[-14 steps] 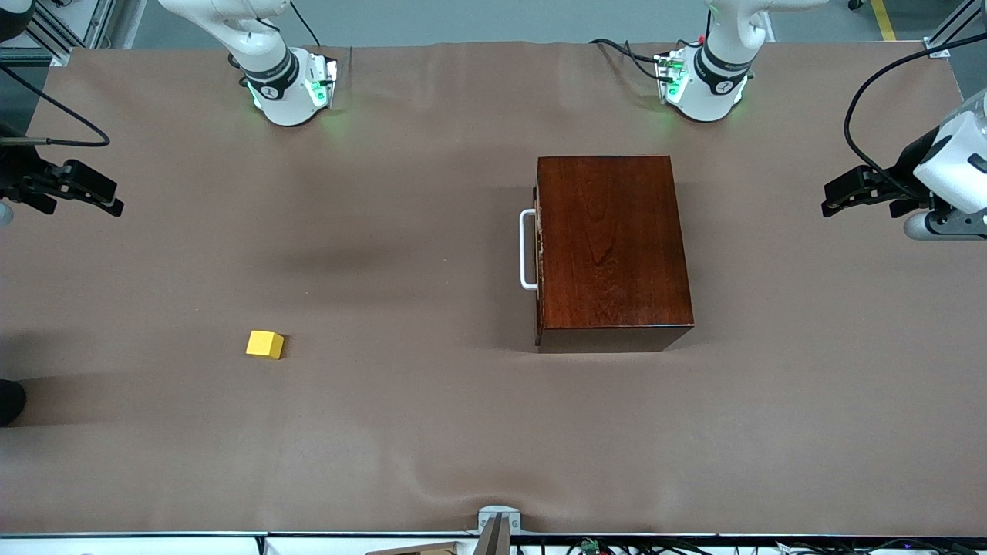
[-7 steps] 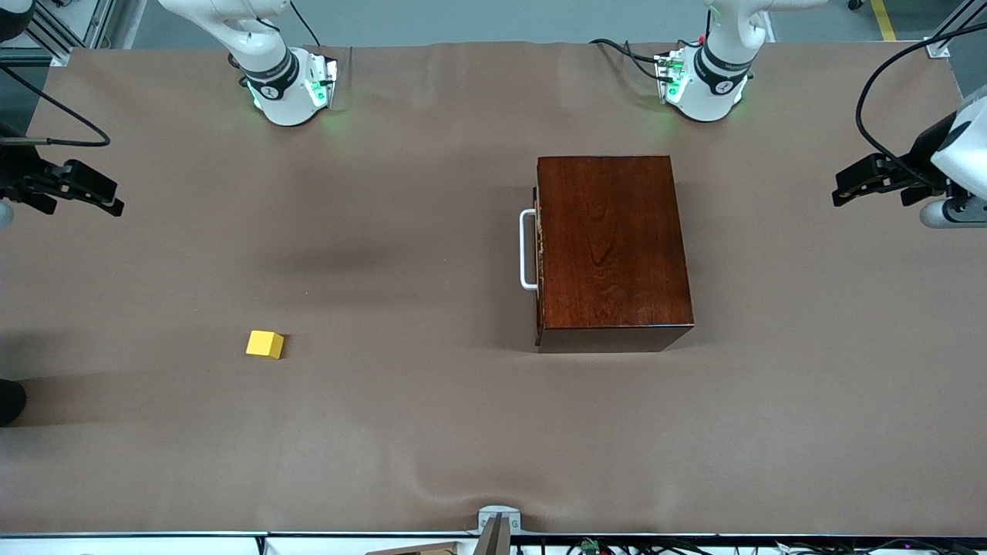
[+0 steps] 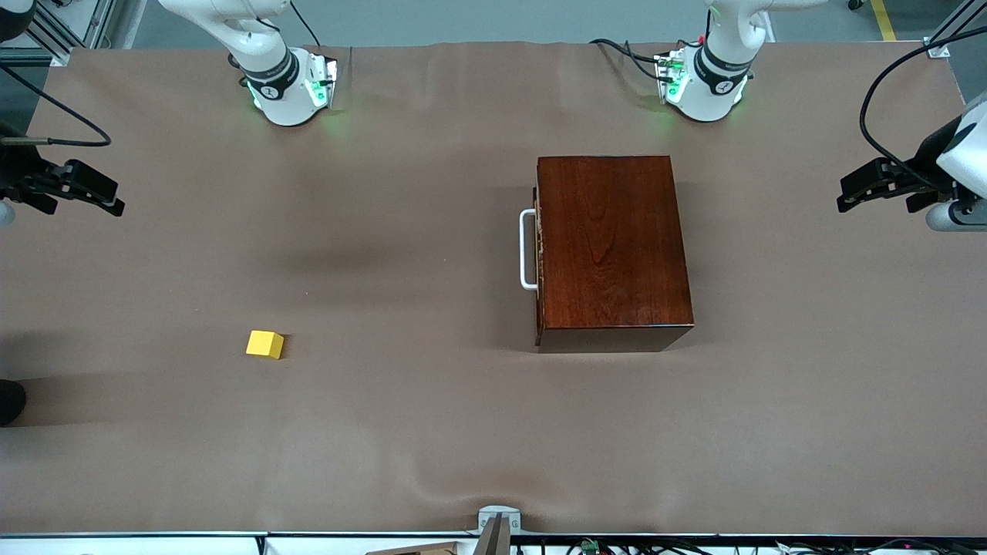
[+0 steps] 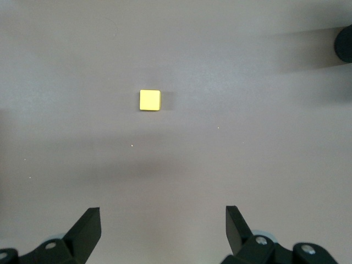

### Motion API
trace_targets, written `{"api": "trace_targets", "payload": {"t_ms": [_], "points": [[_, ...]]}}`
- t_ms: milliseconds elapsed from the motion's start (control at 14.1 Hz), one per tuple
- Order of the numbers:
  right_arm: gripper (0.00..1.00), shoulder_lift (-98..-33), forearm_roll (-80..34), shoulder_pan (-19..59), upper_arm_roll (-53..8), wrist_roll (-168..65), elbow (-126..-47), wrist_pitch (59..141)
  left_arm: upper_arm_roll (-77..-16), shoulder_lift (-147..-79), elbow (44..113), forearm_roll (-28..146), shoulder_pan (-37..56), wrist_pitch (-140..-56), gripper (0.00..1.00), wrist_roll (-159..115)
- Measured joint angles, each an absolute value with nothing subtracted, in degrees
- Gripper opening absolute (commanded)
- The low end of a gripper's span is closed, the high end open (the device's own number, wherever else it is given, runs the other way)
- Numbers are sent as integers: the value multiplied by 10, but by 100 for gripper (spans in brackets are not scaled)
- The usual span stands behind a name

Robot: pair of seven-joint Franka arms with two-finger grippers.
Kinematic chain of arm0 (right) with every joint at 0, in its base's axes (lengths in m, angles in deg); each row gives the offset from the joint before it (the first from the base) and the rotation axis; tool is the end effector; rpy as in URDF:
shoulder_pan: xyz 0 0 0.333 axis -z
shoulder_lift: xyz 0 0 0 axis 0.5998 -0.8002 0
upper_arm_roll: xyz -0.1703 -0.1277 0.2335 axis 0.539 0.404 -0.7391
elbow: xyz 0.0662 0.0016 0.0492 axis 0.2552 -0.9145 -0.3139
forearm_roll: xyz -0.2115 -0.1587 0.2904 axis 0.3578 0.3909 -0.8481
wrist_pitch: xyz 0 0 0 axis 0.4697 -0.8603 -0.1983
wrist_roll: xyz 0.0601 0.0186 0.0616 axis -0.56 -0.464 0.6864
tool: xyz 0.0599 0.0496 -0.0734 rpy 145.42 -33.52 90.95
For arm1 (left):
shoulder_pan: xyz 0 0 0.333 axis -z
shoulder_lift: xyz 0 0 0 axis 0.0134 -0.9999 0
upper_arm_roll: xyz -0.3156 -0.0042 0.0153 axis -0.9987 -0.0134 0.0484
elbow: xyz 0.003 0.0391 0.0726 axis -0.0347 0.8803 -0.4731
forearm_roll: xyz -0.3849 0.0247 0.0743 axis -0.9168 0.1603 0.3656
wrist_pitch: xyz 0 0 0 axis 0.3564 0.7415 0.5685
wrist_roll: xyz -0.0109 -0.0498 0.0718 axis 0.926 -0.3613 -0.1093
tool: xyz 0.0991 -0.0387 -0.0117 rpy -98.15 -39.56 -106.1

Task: Open drawer, take yellow block, close drawer

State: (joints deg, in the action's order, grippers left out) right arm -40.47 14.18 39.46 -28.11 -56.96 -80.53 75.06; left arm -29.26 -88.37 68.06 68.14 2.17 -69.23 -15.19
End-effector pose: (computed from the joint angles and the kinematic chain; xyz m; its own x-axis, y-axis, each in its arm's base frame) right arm 0.5443 -0.0212 0.6212 0.9988 -0.0489 -0.0052 -0.0489 -0.9988 -0.0027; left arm 0.5563 -0.0233 0.6150 0.9980 -0.0431 -0.0452 -0.0431 -0.9991 0.0014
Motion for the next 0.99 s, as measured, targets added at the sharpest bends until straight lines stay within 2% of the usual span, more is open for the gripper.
{"api": "trace_targets", "payload": {"t_ms": [994], "points": [[100,-405,142,395,-282,-569,-805,750,-298,-884,685,689,22,-699,100,-148]]}}
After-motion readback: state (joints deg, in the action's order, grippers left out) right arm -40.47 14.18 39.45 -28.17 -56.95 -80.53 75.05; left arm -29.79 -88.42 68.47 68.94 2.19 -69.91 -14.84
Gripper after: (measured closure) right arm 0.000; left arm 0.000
